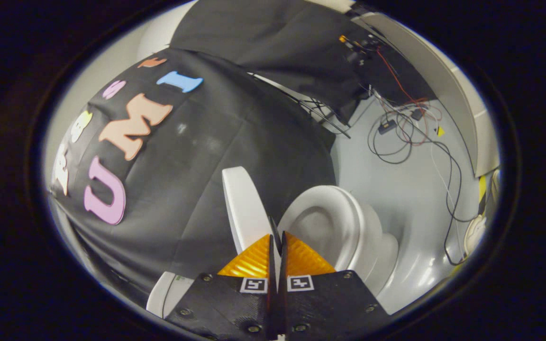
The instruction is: Open the toilet lid.
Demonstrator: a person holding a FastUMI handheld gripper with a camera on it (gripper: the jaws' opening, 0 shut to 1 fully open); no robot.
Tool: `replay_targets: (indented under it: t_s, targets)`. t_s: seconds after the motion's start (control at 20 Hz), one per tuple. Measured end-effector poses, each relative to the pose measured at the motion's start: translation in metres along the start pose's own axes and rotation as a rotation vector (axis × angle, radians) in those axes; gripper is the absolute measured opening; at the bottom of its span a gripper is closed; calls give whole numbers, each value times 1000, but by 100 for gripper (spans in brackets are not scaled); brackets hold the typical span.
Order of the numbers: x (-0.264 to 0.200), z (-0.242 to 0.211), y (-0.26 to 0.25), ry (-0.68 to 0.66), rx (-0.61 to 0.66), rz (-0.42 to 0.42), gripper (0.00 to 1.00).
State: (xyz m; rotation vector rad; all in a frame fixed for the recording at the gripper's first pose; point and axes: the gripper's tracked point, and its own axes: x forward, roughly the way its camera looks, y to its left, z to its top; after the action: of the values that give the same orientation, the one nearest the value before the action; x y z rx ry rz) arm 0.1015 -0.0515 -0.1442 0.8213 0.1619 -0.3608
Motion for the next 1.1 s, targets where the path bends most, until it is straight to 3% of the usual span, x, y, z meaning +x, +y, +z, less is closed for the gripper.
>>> replay_targets:
  t_s: [0.3, 1.1]
  targets:
    - [-26, -11, 43, 15, -242, 17, 1]
    - [-82, -68, 141, -18, -568, 190, 1]
